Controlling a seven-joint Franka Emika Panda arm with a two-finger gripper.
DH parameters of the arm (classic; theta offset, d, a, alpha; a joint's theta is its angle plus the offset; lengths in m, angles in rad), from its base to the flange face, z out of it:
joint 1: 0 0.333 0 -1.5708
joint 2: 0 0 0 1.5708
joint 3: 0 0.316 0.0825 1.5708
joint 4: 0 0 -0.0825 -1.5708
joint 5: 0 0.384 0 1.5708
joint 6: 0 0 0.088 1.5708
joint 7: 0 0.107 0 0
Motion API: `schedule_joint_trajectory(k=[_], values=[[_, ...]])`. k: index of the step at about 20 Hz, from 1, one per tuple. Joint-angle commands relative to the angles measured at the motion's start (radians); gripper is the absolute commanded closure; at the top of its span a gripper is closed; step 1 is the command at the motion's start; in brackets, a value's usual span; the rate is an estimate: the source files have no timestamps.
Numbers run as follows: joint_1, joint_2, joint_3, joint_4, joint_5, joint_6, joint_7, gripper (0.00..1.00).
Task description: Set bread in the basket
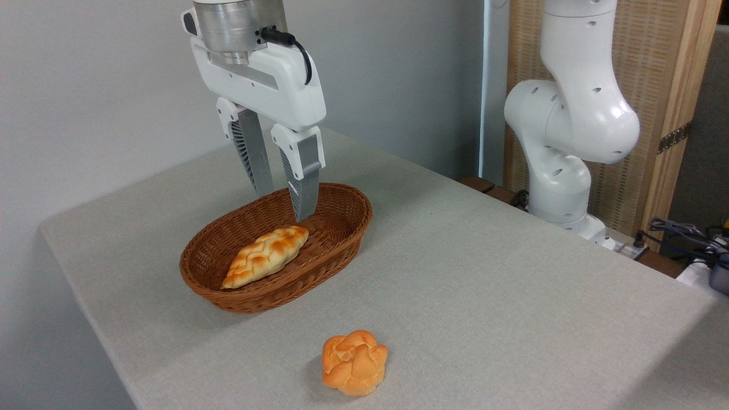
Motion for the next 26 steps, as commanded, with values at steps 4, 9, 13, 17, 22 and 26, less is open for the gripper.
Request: schedule_joint_trajectory(k=[4,9,13,17,22,26], values=[[-0.014,0.003,0.013,0.013,0.01,-0.029,0.015,0.0],[-0.012,0.011,0.011,0.013,0.01,-0.021,0.016,0.0],[-0.014,0.011,0.011,0.012,0.01,-0.018,0.016,0.0],[-0.014,0.008,0.011,-0.022,0.011,0.025,0.016,0.0],[-0.011,0.002,0.021,-0.129,0.011,0.181,0.068,0.0],[0.003,0.006,0.028,-0.2,0.011,0.295,0.072,0.0]])
